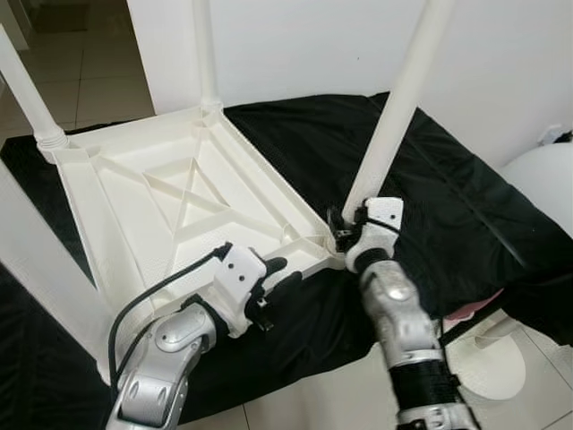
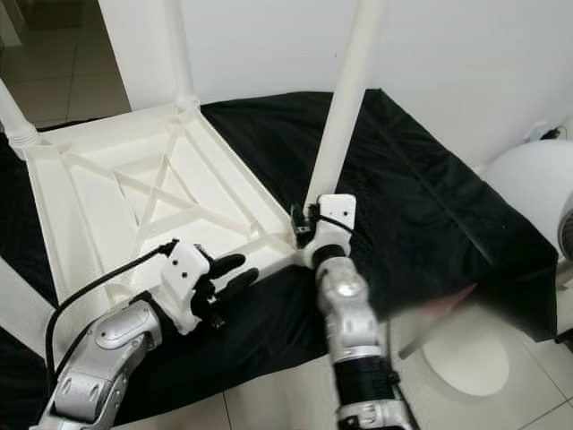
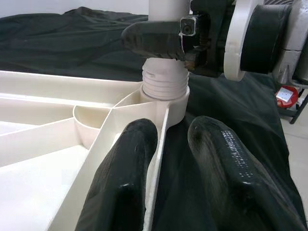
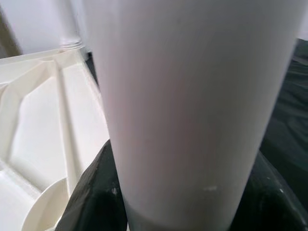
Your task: Building children table
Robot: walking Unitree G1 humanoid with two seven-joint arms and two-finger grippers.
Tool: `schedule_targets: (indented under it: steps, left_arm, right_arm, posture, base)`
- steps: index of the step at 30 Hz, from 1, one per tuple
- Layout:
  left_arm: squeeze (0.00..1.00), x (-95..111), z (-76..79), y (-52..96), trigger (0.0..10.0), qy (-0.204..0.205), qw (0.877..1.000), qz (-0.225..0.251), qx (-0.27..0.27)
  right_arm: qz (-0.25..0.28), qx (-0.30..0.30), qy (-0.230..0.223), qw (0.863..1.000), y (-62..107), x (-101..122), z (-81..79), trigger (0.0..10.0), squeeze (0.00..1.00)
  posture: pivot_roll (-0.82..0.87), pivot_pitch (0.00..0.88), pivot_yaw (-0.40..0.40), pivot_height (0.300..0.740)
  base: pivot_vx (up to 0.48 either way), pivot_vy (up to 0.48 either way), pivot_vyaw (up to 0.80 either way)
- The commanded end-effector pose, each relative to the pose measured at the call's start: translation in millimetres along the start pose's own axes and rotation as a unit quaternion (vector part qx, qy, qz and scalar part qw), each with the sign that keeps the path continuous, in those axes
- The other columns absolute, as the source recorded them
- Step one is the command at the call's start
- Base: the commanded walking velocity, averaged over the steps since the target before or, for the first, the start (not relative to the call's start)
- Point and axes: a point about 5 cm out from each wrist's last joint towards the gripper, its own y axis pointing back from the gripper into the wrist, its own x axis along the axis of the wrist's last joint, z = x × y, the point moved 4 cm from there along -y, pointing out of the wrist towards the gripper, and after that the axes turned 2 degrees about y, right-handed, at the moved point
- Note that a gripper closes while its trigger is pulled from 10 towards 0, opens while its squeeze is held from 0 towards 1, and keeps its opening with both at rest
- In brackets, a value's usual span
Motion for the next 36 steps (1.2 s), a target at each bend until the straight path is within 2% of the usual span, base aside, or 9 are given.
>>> schedule_targets:
  steps: [1,8,9,10,24,25,27,28,36]
  left_arm:
    - [0.00,0,-7.2,0.1,10.0,-0.005,0.999,0.002,0.046]
    - [0.00,3,-9.5,0.6,10.0,-0.005,0.999,0.006,0.053]
    - [0.00,3,-10.1,0.7,10.0,-0.005,0.999,0.006,0.053]
    - [0.00,3,-11.2,1.1,10.0,-0.006,0.998,0.006,0.055]
    - [0.00,3,-13.6,0.6,10.0,-0.009,0.998,0.007,0.057]
    - [0.00,2,-14.4,0.6,10.0,-0.014,0.998,0.001,0.059]
    - [0.00,2,-14.8,0.6,10.0,-0.018,0.998,-0.003,0.060]
    - [0.00,1,-14.6,0.1,10.0,-0.021,0.998,-0.006,0.058]
    - [0.00,-3,-10.3,-3.7,10.0,-0.012,0.999,-0.007,0.041]
  right_arm:
    - [-0.055,-0.025,-0.048,0.997,6.3,-26,-5.1,10.0,0.00]
    - [-0.045,-0.010,-0.064,0.997,5.8,-18,-16.9,10.0,0.00]
    - [-0.044,-0.012,-0.063,0.997,5.8,-16,-12.9,10.0,0.18]
    - [-0.042,-0.007,-0.058,0.997,5.8,-15,-10.1,10.0,1.00]
    - [-0.026,0.067,-0.011,0.997,2.1,0,24.1,10.0,1.00]
    - [-0.024,0.088,0.001,0.996,0.7,1,22.6,10.0,0.31]
    - [-0.024,0.101,0.008,0.995,0.1,2,21.0,10.0,0.31]
    - [-0.022,0.127,0.021,0.991,-1.1,4,22.1,10.0,0.00]
    - [-0.024,0.247,0.093,0.964,-3.1,2,23.3,10.0,0.00]
  posture:
    - [-0.02,0.100,-0.021,0.740]
    - [-0.02,0.098,-0.020,0.740]
    - [-0.02,0.097,-0.021,0.740]
    - [-0.02,0.097,-0.022,0.740]
    - [-0.03,0.094,-0.021,0.740]
    - [-0.03,0.091,-0.020,0.740]
    - [-0.03,0.091,-0.020,0.740]
    - [-0.03,0.089,-0.021,0.740]
    - [-0.04,0.082,-0.024,0.740]
  base:
    - [0.000,0.000,0.00]
    - [0.000,0.000,0.00]
    - [0.000,0.000,0.00]
    - [0.000,0.000,0.00]
    - [0.000,0.000,0.00]
    - [0.000,0.000,0.00]
    - [0.000,0.000,0.00]
    - [0.000,0.000,0.00]
    - [0.000,0.000,0.00]
